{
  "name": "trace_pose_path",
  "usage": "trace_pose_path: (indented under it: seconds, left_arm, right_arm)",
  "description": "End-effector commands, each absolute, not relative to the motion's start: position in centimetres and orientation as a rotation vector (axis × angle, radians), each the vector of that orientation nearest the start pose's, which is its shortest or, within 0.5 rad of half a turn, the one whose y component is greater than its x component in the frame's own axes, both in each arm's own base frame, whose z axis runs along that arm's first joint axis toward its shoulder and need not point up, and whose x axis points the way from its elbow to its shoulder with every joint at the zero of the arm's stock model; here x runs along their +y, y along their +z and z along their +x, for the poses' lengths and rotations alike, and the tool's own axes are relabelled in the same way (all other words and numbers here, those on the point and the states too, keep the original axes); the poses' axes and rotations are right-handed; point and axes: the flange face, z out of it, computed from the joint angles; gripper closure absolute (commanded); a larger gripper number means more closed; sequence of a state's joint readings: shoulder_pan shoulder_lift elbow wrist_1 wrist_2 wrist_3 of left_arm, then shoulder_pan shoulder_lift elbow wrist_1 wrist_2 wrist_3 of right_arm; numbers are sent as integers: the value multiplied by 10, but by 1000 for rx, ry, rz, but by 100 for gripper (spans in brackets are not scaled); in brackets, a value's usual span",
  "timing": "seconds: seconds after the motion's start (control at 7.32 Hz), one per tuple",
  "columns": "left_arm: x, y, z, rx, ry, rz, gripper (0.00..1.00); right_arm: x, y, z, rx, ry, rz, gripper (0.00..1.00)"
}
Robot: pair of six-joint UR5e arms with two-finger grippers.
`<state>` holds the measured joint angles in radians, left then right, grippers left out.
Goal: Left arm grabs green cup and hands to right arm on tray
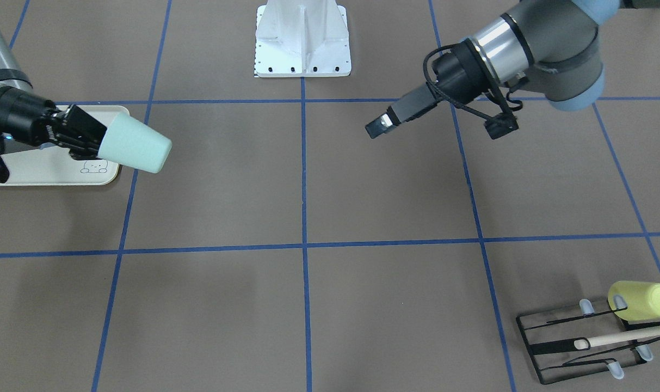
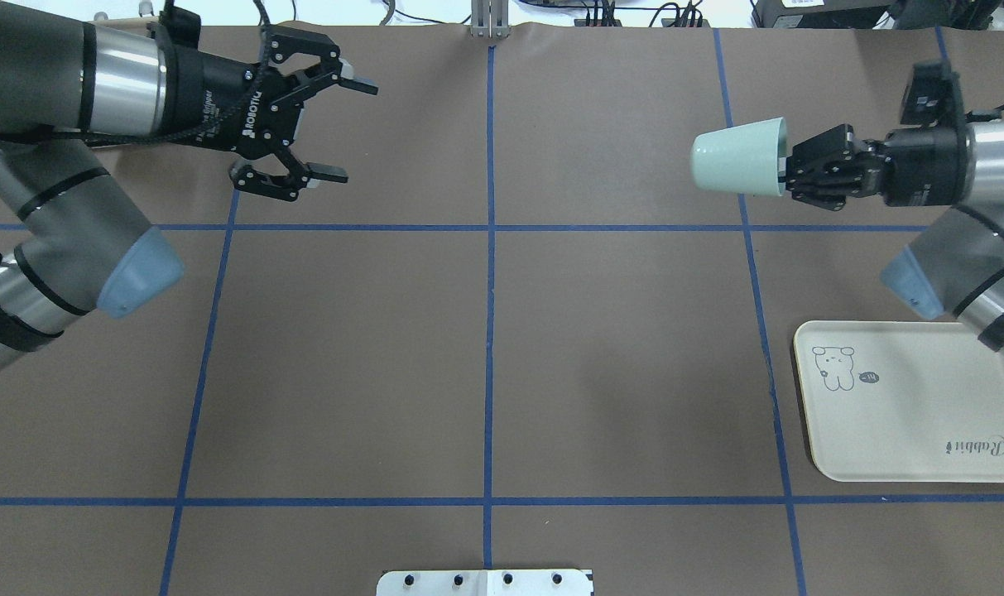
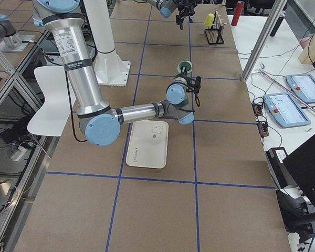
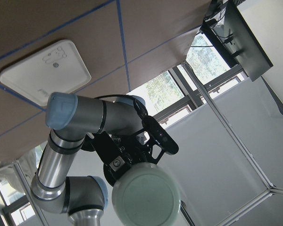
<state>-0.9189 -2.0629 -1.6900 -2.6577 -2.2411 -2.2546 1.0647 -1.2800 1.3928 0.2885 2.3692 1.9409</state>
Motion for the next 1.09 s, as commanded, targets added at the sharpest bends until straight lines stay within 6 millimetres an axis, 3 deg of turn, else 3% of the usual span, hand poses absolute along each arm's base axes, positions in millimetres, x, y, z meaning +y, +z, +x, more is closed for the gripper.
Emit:
trace_pose_path:
  seconds: [0.0, 0.14, 0.27, 0.55, 0.82, 0.96]
  left_arm:
    - [-516, 268, 276, 1566, -613, -212, 0]
    - [-517, 272, 275, 1560, -626, -208, 0]
    - [-519, 273, 274, 1560, -632, -204, 0]
    - [-519, 273, 274, 1559, -635, -202, 0]
    - [-523, 288, 261, 1543, -651, -177, 0]
    - [-524, 293, 262, 1536, -641, -165, 0]
  right_arm:
    - [-524, 433, -138, -1653, 271, 80, 100]
    - [-521, 461, -134, -1584, 357, 9, 100]
    - [-501, 512, -119, -1512, 368, 63, 100]
    - [-507, 558, -108, -1306, 291, 206, 100]
    - [-517, 585, -107, -1101, 194, 265, 100]
    - [-517, 576, -107, -1038, 168, 215, 100]
